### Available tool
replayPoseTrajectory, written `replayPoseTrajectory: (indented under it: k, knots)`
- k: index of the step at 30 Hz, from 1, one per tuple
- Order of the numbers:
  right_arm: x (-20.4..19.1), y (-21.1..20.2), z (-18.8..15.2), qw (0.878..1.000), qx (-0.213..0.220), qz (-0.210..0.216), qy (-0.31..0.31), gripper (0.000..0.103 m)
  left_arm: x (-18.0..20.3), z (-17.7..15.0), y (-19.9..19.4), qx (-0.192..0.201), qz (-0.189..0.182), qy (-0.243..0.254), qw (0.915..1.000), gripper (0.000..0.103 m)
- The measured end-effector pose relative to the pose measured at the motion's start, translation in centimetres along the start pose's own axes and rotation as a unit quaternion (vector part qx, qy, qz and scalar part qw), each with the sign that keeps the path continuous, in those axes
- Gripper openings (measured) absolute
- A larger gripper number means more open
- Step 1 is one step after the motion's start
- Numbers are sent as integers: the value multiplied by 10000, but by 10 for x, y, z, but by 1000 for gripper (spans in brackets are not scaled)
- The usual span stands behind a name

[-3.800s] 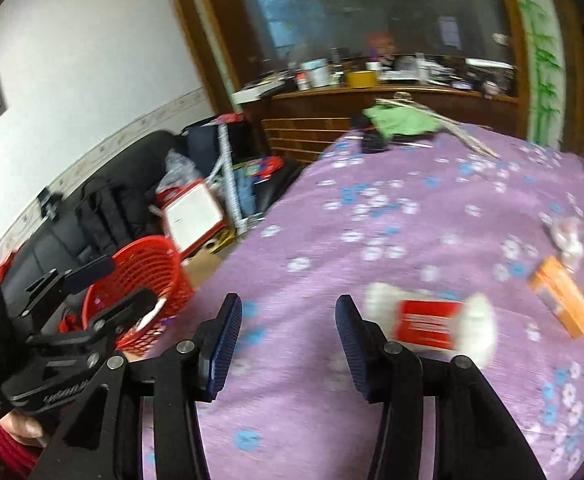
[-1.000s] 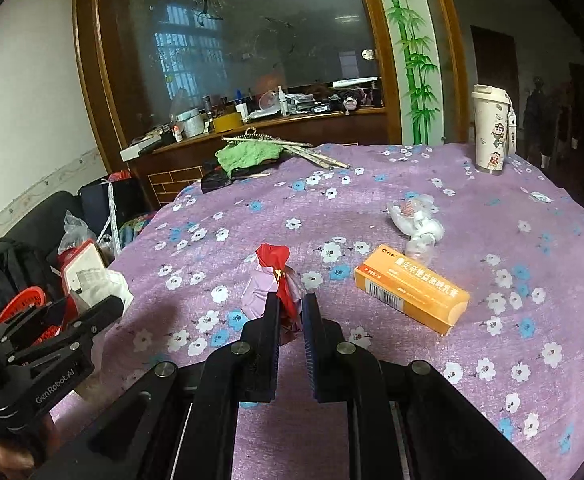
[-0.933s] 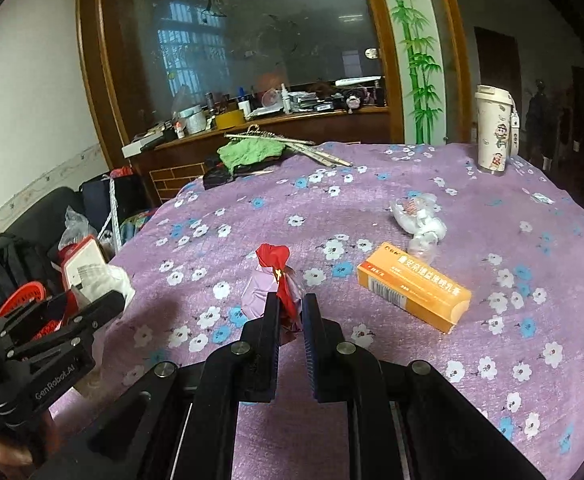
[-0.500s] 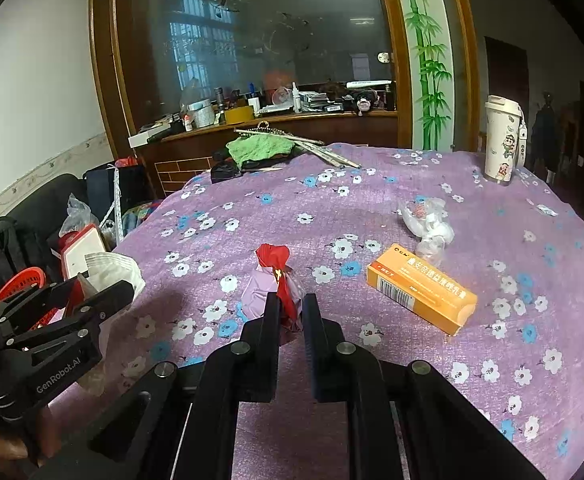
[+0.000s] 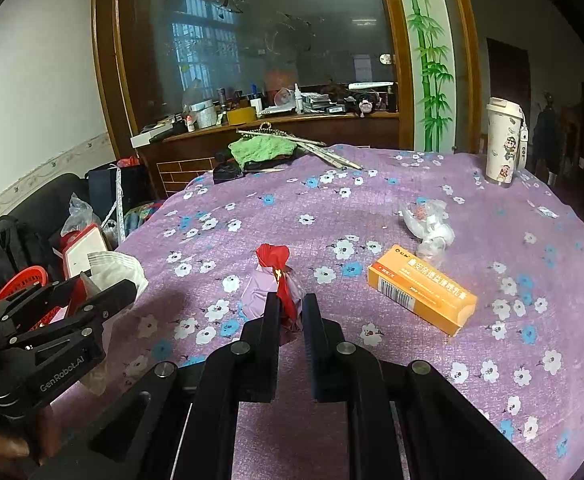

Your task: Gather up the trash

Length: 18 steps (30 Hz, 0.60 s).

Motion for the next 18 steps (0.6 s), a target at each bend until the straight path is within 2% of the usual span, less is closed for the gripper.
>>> replayPoseTrajectory:
  k: [18]
  knots:
    - [-2,-2,0,10000,37,10,-34,12,0,0,-1,10,17,16,10000,44]
Point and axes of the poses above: each gripper's, at about its wrist camera, not at the fingertips, and y roughly the way its jaws point, x to its right, z to its top, the point moved 1 cm from there along y, roughly the way its jaws point, and after that the axes turned 2 degrees about -x, right-handed, at the moved point
